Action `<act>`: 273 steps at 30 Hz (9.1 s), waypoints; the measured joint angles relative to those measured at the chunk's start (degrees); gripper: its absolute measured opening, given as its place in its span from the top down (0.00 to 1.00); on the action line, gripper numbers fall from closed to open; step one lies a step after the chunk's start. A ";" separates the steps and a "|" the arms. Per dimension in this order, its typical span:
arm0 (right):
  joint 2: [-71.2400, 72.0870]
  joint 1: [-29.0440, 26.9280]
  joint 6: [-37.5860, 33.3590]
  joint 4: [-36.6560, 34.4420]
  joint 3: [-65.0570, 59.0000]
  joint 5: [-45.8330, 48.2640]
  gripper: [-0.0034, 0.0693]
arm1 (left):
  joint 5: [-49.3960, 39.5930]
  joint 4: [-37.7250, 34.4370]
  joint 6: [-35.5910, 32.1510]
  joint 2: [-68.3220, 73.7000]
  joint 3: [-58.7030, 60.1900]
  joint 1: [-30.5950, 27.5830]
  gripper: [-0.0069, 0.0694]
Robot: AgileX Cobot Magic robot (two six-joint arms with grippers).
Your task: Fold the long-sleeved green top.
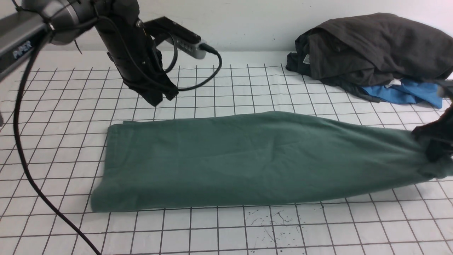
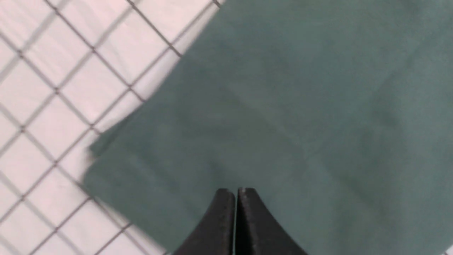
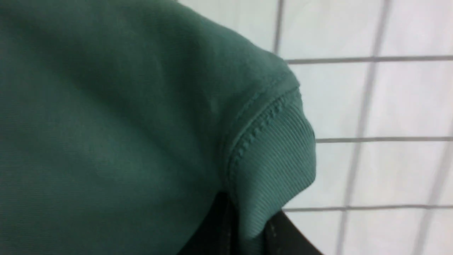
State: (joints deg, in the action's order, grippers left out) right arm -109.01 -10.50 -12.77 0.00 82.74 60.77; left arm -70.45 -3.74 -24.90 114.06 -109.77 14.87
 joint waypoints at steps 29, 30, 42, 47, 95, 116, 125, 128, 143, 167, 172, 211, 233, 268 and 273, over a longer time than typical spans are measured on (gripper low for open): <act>-5.86 45.84 -2.29 -15.54 25.30 -5.64 0.90 | -1.63 17.05 6.68 -24.10 -0.44 0.00 0.92; -7.17 46.45 -2.29 -15.86 25.30 -6.87 0.90 | -1.70 17.05 6.79 -24.21 -0.44 0.00 0.92; -11.71 47.15 -2.36 -18.60 27.43 -8.34 0.51 | -1.70 16.23 7.05 -23.12 -0.44 0.00 0.92; -11.48 45.27 -2.58 -16.01 30.22 -5.35 0.31 | -1.70 15.53 7.05 -22.02 -0.44 0.00 0.92; 24.25 33.19 -7.64 -14.18 13.22 9.22 0.97 | 10.06 16.23 27.16 -71.79 55.73 0.00 0.92; 77.38 33.19 -22.98 -26.09 -38.09 -27.79 0.97 | 25.80 12.76 28.46 -114.90 85.19 0.00 0.92; 84.39 33.19 -23.43 -26.26 -42.92 -30.87 0.97 | 25.80 12.76 28.46 -115.03 85.19 0.00 0.92; 84.42 33.19 -23.43 -26.26 -43.10 -30.82 0.97 | 25.80 12.76 28.46 -115.03 85.19 0.00 0.92; 84.42 33.25 -23.43 -26.32 -43.10 -29.76 0.97 | 25.80 12.76 28.46 -115.03 85.19 0.00 0.92; 107.66 10.26 20.82 4.28 -79.80 -39.89 0.97 | 25.85 12.87 28.46 -115.03 85.19 0.00 0.92; 109.58 9.10 21.25 4.27 -84.00 -39.76 0.97 | 25.79 12.87 28.46 -115.07 85.19 0.00 0.92; 109.58 9.10 20.38 4.22 -84.00 -39.70 0.97 | 25.74 12.92 28.46 -115.14 85.88 0.00 0.92; 109.58 9.10 20.38 4.22 -84.00 -39.70 0.97 | 54.47 7.05 22.95 -115.14 109.60 -14.92 0.92; 109.58 9.10 20.38 4.22 -84.00 -39.70 0.97 | 50.68 3.44 22.87 -115.04 111.29 -15.91 0.92; 109.58 9.10 20.38 4.22 -84.00 -39.70 0.97 | 50.68 3.44 22.87 -115.04 111.29 -15.91 0.92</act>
State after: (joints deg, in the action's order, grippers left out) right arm 0.57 -1.40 7.61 4.22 -1.26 21.07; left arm -19.77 -0.30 -2.03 -0.99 1.52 -1.03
